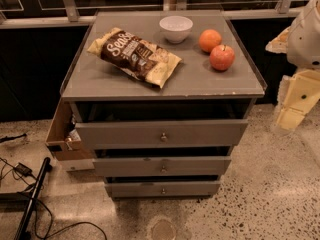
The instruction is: Open bottom drawer
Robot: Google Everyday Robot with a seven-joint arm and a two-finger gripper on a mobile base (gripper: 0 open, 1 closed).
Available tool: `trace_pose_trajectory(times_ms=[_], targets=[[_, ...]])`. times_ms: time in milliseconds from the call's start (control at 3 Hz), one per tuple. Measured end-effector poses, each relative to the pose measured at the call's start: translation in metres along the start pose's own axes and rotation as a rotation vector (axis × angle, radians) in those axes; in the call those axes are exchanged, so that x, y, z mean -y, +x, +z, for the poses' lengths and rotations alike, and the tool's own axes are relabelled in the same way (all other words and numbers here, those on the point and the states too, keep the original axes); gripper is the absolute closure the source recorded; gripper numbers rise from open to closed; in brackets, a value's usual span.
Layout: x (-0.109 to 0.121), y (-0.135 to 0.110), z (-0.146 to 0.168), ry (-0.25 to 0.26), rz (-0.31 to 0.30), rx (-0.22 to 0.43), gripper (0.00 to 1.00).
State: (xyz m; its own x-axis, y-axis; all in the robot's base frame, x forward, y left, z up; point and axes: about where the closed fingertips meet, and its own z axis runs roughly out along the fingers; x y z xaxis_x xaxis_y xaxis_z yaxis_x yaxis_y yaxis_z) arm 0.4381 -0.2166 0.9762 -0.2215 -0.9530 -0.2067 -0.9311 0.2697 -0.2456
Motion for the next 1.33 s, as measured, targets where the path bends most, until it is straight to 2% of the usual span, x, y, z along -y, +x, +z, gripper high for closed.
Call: trace_pose_trajectory(times_ms=[333, 667, 1000, 1333], targets=[[0.000, 0.000, 0.000, 0.000, 0.000, 0.000, 0.00], [-0.002, 0.001, 0.004, 0.005, 0.009, 0.011, 0.18], [-0.021, 0.008, 0.039, -0.019, 0.045, 0.071, 0.41], [-0.049, 0.023, 0.118, -0.094, 0.105, 0.161, 0.64]])
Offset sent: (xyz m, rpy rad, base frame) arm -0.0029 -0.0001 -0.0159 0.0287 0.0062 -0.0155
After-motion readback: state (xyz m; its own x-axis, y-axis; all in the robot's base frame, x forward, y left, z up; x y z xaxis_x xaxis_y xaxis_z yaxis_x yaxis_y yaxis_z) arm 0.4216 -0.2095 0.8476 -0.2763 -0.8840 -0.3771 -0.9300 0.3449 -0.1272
